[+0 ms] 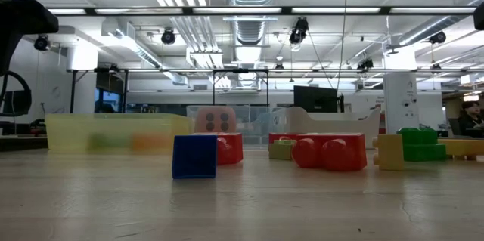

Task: Pick & Place Toys
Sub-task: Put the blue dice into the transparent bin

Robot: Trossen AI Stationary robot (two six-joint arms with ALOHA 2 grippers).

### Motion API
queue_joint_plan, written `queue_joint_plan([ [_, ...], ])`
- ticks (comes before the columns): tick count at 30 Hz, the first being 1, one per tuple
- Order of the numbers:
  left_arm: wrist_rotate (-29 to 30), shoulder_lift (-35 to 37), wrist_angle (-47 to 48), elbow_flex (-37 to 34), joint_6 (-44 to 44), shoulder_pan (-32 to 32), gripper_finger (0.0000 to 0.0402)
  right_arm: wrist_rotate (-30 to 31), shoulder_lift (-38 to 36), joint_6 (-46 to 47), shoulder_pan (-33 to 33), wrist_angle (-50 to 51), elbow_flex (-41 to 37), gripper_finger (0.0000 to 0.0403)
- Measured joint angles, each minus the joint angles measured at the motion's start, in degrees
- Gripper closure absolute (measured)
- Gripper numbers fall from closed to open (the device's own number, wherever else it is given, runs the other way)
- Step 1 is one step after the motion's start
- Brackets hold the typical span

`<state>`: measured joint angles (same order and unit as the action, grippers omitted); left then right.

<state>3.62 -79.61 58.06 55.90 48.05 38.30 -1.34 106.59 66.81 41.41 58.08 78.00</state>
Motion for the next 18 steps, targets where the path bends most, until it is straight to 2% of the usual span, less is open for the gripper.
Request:
queue_joint_plan([
  [3, 0.0, 0.0, 0.0, 0.0, 0.0, 0.01, 0.0121, 0.0, 0.0, 0.37, 0.0, -0.02, 0.0, 0.0089],
  [18, -0.01, 0.0, 0.0, 0.0, -0.01, 0.0, 0.0121, 2.01, -0.11, 1.98, 0.26, -0.5, 2.6, 0.0089],
])
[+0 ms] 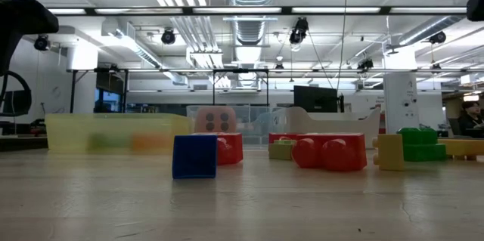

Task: Pick & Place Toys
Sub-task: Put the blue dice into the transparent bin

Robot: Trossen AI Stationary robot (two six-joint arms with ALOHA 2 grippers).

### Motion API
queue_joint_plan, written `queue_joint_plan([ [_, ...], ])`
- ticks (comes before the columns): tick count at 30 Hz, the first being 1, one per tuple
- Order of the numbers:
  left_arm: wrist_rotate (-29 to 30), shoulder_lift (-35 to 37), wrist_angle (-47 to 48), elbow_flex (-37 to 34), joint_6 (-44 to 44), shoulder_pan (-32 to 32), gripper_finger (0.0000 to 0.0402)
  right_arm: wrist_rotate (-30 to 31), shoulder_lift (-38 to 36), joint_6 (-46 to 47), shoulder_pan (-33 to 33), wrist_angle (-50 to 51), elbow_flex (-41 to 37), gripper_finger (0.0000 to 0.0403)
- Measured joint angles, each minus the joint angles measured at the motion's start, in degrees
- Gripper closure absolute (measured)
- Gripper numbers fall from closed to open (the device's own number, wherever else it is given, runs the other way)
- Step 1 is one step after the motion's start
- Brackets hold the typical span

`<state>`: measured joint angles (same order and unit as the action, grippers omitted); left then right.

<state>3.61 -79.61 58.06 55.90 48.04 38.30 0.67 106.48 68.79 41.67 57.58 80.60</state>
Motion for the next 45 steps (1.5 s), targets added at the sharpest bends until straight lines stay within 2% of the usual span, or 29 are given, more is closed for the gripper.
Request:
queue_joint_plan([
  [15, 0.0, -0.02, -0.02, 0.0, 0.0, 0.01, 0.0121, 5.12, -0.57, -2.62, -0.25, 9.61, 9.6, 0.009],
  [23, -0.01, -0.02, -0.02, 0.0, -0.01, -0.01, 0.0121, 11.16, -0.85, -11.83, -5.39, 20.25, 18.86, 0.009],
  [30, 0.09, -0.02, -0.02, 0.0, -0.01, -0.01, 0.0121, 16.66, -0.87, -28.45, -15.1, 23.34, 25.85, 0.0091],
  [35, 9.46, 0.36, 1.33, 0.12, -0.07, -2.02, 0.0121, 19.27, -0.85, -43.51, -24.44, 23.09, 28.41, 0.0091],
  [39, 18.58, 3.59, 1.92, -0.98, -0.74, -2.73, 0.0121, 19.32, -0.83, -55.97, -32.46, 19.86, 28.89, 0.0091],
  [42, 22.25, 7.18, 1.12, -2.02, -1.73, -2.78, 0.0121, 18.25, -0.63, -64.36, -38.48, 17.18, 28.87, 0.0091],
  [45, 23.29, 11.1, 0.48, -3.07, -2.39, -2.88, 0.0121, 17.57, -0.01, -71.72, -43.91, 14.67, 28.87, 0.0091],
])
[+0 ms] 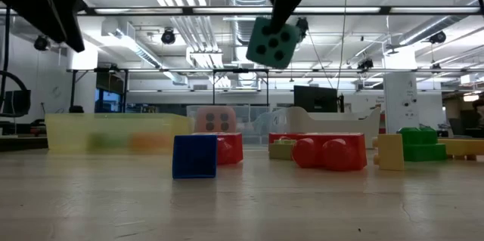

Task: Pick & Place Toys
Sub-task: Put the blue dice into the transparent bin

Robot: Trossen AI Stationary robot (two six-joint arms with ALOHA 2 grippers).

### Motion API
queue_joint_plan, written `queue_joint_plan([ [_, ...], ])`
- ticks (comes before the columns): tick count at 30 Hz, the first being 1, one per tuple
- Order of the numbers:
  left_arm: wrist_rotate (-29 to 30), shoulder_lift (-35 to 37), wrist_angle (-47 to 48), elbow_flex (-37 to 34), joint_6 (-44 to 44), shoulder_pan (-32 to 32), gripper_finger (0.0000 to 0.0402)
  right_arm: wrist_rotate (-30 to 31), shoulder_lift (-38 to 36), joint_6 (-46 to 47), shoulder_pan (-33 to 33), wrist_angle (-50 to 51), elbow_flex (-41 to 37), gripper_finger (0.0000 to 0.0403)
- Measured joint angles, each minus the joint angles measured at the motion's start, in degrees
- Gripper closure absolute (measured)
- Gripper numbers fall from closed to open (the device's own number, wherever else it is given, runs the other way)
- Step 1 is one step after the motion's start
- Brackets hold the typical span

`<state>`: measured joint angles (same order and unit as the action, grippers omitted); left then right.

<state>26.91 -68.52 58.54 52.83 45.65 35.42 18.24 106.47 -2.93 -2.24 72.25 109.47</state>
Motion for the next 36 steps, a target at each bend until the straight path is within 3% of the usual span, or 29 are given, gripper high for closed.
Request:
queue_joint_plan([
  [10, 0.56, 9.79, -7.22, -5.18, -2.99, 0.09, 0.0121, -5.12, 5.41, -19.54, -9.41, -7.02, -0.07, 0.0092],
  [16, 0.11, 11.74, -7.76, -6.87, -2.15, 0.0, 0.0121, -8.46, 11.38, -21.45, -12.3, -4.44, 3.63, 0.0092],
  [30, 0.08, 11.81, -8.13, -7.16, -2.14, -0.24, 0.0121, -15.1, 26.13, -22.77, -15.9, 10.49, 24.99, 0.0092],
  [36, 0.05, 11.81, -8.13, -7.15, -2.14, -0.29, 0.0121, -15.97, 27.95, -21.32, -17.03, 11.94, 25.16, 0.0092],
])
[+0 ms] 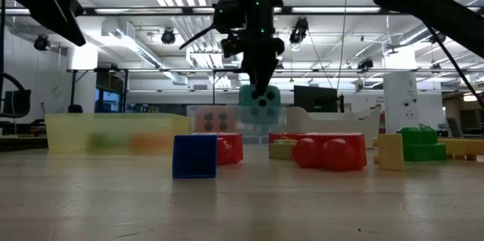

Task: Pick & Place Toys
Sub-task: Put the blue dice into the transparent bin

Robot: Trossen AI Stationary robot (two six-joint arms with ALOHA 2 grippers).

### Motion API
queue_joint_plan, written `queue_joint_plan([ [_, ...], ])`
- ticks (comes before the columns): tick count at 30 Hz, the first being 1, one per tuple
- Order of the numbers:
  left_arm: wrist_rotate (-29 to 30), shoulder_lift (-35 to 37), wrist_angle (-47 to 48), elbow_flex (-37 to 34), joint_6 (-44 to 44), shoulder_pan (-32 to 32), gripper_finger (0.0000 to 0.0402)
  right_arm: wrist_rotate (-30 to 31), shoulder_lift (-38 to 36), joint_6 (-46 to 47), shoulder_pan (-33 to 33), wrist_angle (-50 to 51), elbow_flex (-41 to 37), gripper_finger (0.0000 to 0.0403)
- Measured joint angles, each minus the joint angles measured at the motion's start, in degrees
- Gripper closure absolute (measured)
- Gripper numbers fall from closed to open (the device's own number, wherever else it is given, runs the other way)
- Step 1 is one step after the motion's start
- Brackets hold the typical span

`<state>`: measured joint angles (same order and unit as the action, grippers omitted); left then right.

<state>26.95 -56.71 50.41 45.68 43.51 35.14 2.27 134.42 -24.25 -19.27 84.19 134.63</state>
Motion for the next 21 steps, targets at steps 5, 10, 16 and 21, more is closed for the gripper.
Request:
queue_joint_plan([
  [5, -0.1, 0.0, 0.03, 0.0, 0.01, 0.0, 0.0121, -2.47, 1.34, 0.72, 0.17, -1.48, 0.01, 0.0092],
  [10, -0.09, 0.0, 0.01, 0.0, 0.03, 0.0, 0.0121, -4.94, 2.66, 1.59, 0.17, -2.39, -0.62, 0.0092],
  [16, -0.38, 0.0, -0.05, 0.02, 0.49, 0.0, 0.0121, -5.35, 2.29, 2.29, 0.57, -5.26, -2.8, 0.0092],
  [21, -0.63, 0.0, -0.04, 0.02, 0.5, -0.02, 0.0121, -5.29, 2.18, 2.84, 0.44, -5.83, -5.37, 0.0092],
])
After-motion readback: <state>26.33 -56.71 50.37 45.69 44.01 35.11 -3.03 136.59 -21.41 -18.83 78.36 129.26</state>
